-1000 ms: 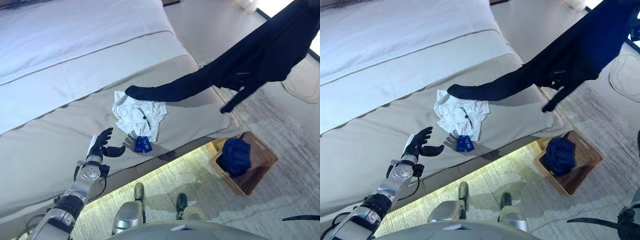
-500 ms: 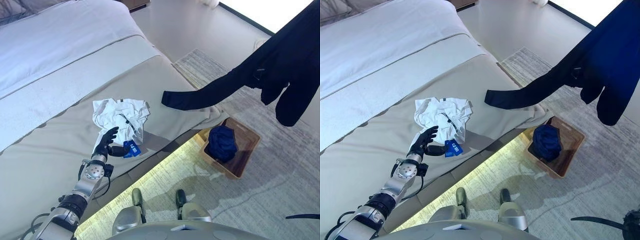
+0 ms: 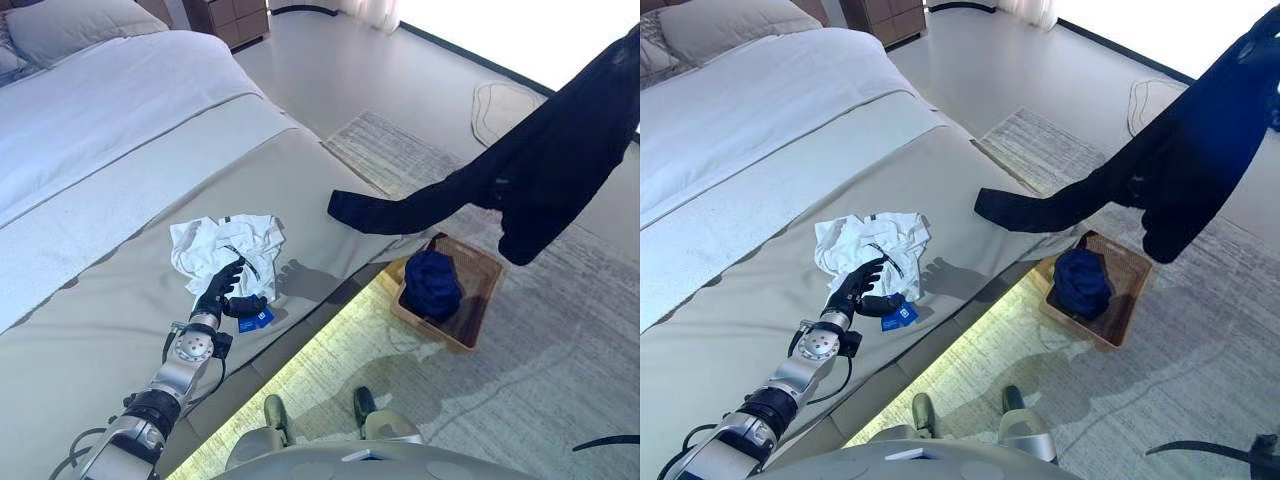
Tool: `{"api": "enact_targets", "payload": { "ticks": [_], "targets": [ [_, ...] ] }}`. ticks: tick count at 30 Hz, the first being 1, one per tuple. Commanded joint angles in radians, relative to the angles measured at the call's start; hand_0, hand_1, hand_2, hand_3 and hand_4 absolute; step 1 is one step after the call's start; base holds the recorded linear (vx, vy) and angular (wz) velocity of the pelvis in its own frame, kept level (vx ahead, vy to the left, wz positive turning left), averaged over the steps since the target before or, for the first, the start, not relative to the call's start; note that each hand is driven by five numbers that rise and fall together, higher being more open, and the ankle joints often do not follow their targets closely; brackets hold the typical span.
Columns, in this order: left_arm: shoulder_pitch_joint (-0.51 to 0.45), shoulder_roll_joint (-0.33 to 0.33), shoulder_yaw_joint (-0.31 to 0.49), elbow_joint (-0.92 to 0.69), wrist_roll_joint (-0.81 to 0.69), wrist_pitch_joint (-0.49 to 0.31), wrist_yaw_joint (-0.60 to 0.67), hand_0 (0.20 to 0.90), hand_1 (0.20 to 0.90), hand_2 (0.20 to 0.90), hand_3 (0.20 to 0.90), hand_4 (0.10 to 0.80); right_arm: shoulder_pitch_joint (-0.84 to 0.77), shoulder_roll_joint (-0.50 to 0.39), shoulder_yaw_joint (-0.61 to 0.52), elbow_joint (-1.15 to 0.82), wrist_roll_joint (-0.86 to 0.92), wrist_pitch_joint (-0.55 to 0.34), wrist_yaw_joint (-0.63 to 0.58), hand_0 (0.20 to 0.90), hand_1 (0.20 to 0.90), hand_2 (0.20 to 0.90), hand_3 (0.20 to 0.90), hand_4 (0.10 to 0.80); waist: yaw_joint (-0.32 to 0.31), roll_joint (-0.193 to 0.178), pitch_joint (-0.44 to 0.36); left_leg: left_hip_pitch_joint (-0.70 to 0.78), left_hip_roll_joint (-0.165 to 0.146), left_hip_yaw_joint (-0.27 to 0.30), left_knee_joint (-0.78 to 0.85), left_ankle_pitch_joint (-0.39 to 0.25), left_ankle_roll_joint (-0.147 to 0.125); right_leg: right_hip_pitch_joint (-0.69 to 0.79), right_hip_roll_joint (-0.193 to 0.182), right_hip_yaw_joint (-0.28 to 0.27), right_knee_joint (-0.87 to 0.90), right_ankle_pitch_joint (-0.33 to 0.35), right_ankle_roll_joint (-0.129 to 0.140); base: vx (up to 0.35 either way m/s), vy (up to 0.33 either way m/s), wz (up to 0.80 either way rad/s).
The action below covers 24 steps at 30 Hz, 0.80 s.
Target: Pick up the clothes from the bed and place them into the basket
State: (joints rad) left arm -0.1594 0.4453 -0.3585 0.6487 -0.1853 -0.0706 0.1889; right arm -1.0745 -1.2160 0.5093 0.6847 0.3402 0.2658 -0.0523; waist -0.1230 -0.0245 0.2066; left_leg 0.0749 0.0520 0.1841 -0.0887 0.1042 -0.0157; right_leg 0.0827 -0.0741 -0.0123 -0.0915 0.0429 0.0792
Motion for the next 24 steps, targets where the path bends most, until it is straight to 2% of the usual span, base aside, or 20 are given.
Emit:
{"api": "enact_targets", "payload": {
  "ticks": [1,4,8,19,24],
  "targets": [
    [-0.035,0.025,-0.01,0.021,0.052,-0.077,0.013,0.9,0.9,0.9,0.9,0.8,0.022,0.028,-0.137,-0.057,-0.066,-0.062,-0.049,0.3,0.3,0.3,0.2,0.1,0.012,-0.018,-0.115,0.048,0.022,-0.022,0.001,-0.107,-0.04,-0.038,0.017,-0.016,0.006,0.038,0.003,-0.014,0.011,-0.03],
    [-0.029,0.022,0.001,0.021,0.059,-0.076,0.011,0.9,0.9,0.9,0.9,0.8,0.164,0.089,-0.245,-0.066,-0.074,-0.069,-0.047,0.3,0.3,0.3,0.2,0.1,0.007,-0.009,-0.109,0.053,0.023,-0.016,0.001,-0.109,-0.038,-0.036,0.016,-0.015,0.007,0.036,0.001,-0.002,0.002,-0.02],
    [-0.03,0.021,0.005,0.018,0.065,-0.074,0.007,0.9,0.9,0.9,0.9,0.8,0.29,0.17,-0.318,-0.049,-0.082,-0.102,-0.048,0.3,0.3,0.3,0.2,0.1,0.007,0.005,-0.097,0.055,0.025,-0.01,0.001,-0.11,-0.038,-0.039,0.013,-0.016,0.01,0.037,0.001,0.0,0.0,0.0],
    [-0.036,0.0,0.003,0.022,0.064,-0.085,0.011,0.9,0.9,0.9,0.9,0.8,0.407,0.303,-0.337,0.062,-0.136,-0.116,-0.064,0.3,0.3,0.3,0.2,0.1,0.01,0.03,-0.077,0.053,0.025,0.0,0.001,-0.109,-0.04,-0.047,0.013,-0.013,0.009,0.042,0.0,0.0,0.0,0.0],
    [-0.037,0.007,-0.004,0.014,0.065,-0.075,0.012,0.9,0.9,0.9,0.9,0.8,0.448,0.329,-0.358,0.136,-0.137,-0.129,-0.088,0.3,0.3,0.3,0.2,0.1,0.015,0.043,-0.069,0.05,0.026,0.0,0.001,-0.108,-0.039,-0.05,0.012,-0.016,0.01,0.042,0.001,0.0,0.0,0.0]
  ]
}}
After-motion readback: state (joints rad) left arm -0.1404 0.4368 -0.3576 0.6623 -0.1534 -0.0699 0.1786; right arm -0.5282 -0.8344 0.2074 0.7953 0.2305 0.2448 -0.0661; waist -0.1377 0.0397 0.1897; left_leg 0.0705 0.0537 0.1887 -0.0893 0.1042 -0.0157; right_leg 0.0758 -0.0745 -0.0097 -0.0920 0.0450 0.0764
